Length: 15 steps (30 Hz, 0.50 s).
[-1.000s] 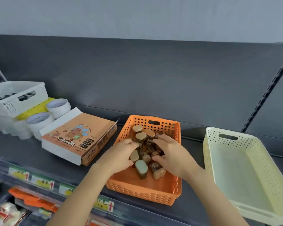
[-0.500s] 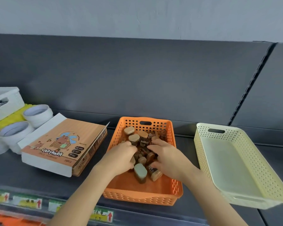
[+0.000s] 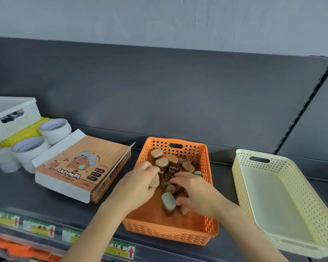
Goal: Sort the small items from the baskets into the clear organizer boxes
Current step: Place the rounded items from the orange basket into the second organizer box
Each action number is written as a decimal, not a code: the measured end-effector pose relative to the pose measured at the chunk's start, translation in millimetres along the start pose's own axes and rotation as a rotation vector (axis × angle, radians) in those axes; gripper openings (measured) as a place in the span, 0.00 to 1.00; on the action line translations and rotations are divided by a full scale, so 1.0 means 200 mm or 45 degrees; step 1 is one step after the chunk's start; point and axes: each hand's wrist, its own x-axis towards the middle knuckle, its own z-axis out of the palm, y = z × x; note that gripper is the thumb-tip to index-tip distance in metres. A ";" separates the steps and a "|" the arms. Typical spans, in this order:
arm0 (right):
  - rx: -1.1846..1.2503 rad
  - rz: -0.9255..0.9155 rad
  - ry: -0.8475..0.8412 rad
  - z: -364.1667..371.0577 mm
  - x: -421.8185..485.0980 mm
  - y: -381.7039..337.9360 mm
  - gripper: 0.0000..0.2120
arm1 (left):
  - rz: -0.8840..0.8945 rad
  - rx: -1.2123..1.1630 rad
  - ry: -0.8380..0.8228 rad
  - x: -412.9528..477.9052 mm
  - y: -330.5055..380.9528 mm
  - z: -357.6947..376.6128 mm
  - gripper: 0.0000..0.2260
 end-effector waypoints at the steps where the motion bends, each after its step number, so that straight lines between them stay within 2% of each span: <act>1: 0.007 -0.021 -0.023 0.01 0.01 0.00 0.28 | -0.017 -0.036 0.040 -0.02 -0.01 -0.01 0.22; 11: -0.198 -0.099 -0.166 0.05 0.06 -0.09 0.27 | -0.101 -0.203 0.162 -0.10 -0.05 0.00 0.23; 15: -0.231 -0.091 -0.184 0.06 0.06 -0.10 0.25 | -0.117 -0.237 0.139 -0.11 -0.04 0.00 0.24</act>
